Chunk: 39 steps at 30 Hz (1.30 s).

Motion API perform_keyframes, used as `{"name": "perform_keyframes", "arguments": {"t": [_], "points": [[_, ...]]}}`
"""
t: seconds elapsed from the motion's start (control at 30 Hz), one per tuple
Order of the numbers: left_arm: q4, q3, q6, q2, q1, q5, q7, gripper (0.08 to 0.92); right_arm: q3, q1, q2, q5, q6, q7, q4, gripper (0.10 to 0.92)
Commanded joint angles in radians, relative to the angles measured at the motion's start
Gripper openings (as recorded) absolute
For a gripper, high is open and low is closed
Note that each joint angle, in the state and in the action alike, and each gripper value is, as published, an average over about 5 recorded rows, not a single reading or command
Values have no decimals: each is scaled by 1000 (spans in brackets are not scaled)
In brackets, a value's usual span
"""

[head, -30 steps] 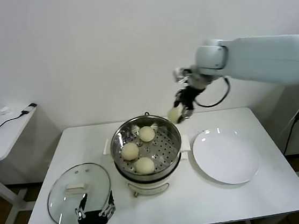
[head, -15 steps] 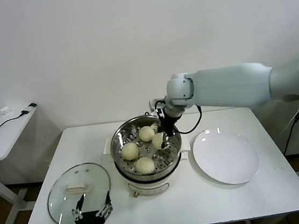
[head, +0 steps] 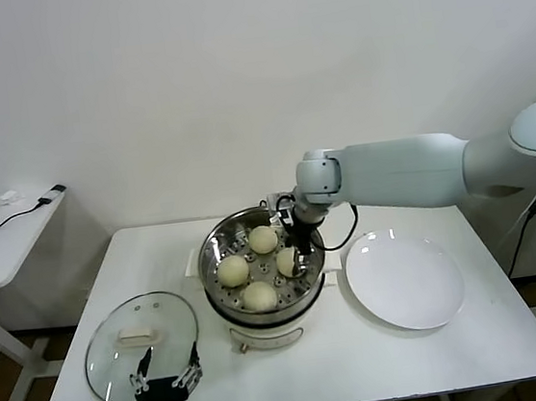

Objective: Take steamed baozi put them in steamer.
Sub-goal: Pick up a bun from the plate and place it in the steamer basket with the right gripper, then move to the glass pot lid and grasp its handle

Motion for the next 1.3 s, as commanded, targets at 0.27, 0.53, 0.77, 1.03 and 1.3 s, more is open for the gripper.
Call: {"name": "perform_keyframes", "arguments": {"t": [0.27,0.53,0.77,1.03,1.3], "points": [[-20,4,4,5,12,-3,9,823,242,-2,-122,102,79,42,-22,822],[-35,-1,14,26,-7,-33,11,823,685,-210,-291,5,111,486,-3,823],[-35,-30,-1,53,-52,-63,10,823,1031,-500,-539,-103,140,694,179,823],[-7,-59,-1,100,-106,-90,7,823,1621,-1229,-723,-286,269,781,355,823],[1,-56,3,115,-133,-83,11,823,2222,-1868,-446,-380,421,747,394,823]]}}
